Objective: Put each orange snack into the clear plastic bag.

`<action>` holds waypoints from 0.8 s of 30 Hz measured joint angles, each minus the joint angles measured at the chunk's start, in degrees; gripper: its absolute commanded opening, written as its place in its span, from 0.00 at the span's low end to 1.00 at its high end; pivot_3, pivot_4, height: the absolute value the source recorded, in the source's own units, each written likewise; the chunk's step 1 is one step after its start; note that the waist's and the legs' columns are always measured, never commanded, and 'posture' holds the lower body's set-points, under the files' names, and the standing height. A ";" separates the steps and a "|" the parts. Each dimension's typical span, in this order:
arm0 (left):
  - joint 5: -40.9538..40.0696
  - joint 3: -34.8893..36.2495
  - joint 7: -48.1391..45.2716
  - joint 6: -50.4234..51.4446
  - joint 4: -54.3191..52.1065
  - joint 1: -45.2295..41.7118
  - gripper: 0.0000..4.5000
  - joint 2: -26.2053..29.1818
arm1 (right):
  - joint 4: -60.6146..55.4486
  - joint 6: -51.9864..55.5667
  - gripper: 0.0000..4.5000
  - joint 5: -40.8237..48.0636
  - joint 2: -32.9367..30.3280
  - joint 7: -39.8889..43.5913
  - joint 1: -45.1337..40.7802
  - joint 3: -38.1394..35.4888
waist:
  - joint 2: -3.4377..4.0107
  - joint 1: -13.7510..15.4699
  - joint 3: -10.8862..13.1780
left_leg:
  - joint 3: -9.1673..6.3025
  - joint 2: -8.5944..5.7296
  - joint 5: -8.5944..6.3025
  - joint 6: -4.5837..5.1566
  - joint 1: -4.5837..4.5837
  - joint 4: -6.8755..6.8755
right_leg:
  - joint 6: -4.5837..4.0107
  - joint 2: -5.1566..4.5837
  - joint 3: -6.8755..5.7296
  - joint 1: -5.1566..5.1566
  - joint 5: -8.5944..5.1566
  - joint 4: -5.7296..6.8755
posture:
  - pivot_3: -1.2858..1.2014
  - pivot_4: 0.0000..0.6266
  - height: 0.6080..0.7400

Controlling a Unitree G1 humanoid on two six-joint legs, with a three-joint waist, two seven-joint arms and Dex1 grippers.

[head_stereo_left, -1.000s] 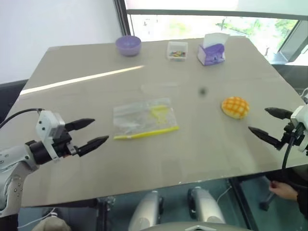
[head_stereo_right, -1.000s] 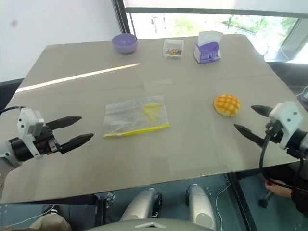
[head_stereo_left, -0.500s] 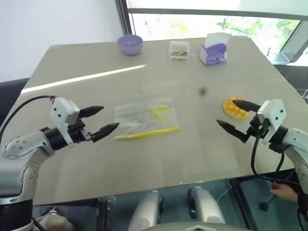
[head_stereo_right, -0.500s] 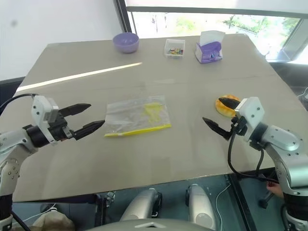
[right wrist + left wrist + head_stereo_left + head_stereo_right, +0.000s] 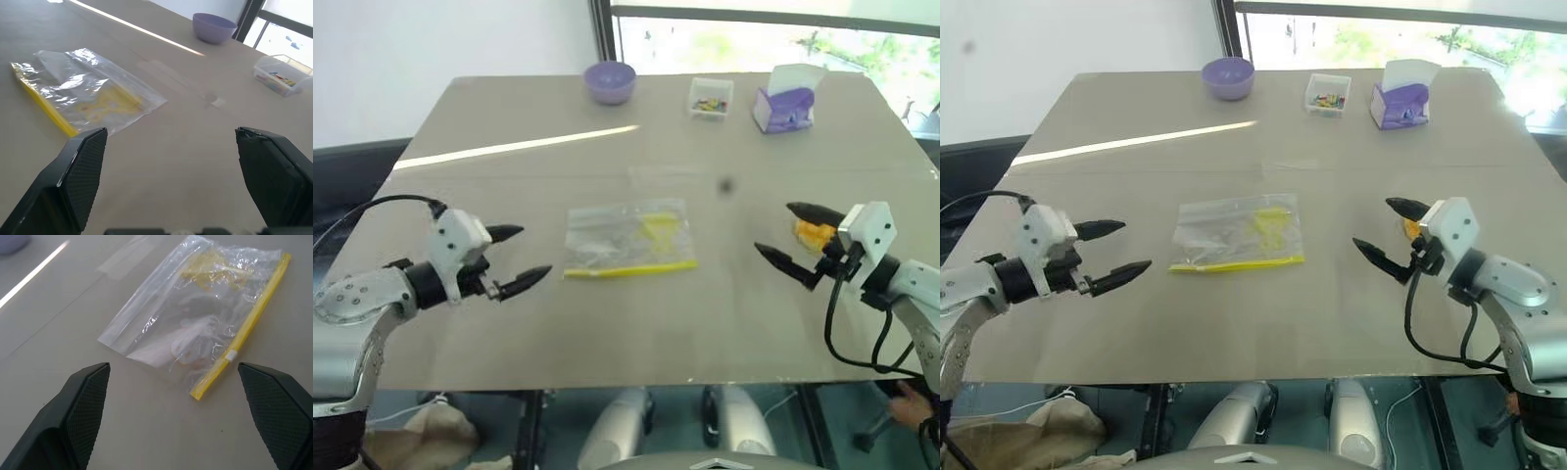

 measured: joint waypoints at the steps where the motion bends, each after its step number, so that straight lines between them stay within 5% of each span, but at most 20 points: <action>1: 0.90 -0.67 -0.70 -1.03 0.04 -0.01 0.98 0.38 | -0.41 0.02 1.00 0.30 0.19 0.23 0.04 0.53 | 0.00 0.05 0.00 | 0.14 0.02 -0.02 0.04 -0.01 0.00 | 0.01 0.01 0.16 -0.08 0.01 0.01 | 0.52 0.24 1.00; 14: 14.04 -10.09 -2.77 -17.50 3.49 -2.30 0.98 0.87 | -4.14 -1.16 1.00 -2.67 5.64 0.87 -0.73 13.25 | -0.03 0.36 0.00 | 0.83 0.20 -0.09 0.14 -0.02 -0.08 | 0.07 0.20 0.82 -0.41 0.10 0.03 | 0.52 0.24 1.00; 24: 22.63 -16.30 1.40 -23.48 6.15 -2.23 0.98 -1.26 | -4.06 -2.52 1.00 -4.82 6.42 1.55 -2.39 16.12 | -0.04 0.31 -0.01 | 0.96 0.21 -0.11 0.18 0.03 -0.07 | 0.13 0.31 0.96 -0.43 0.14 0.03 | 0.52 0.24 1.00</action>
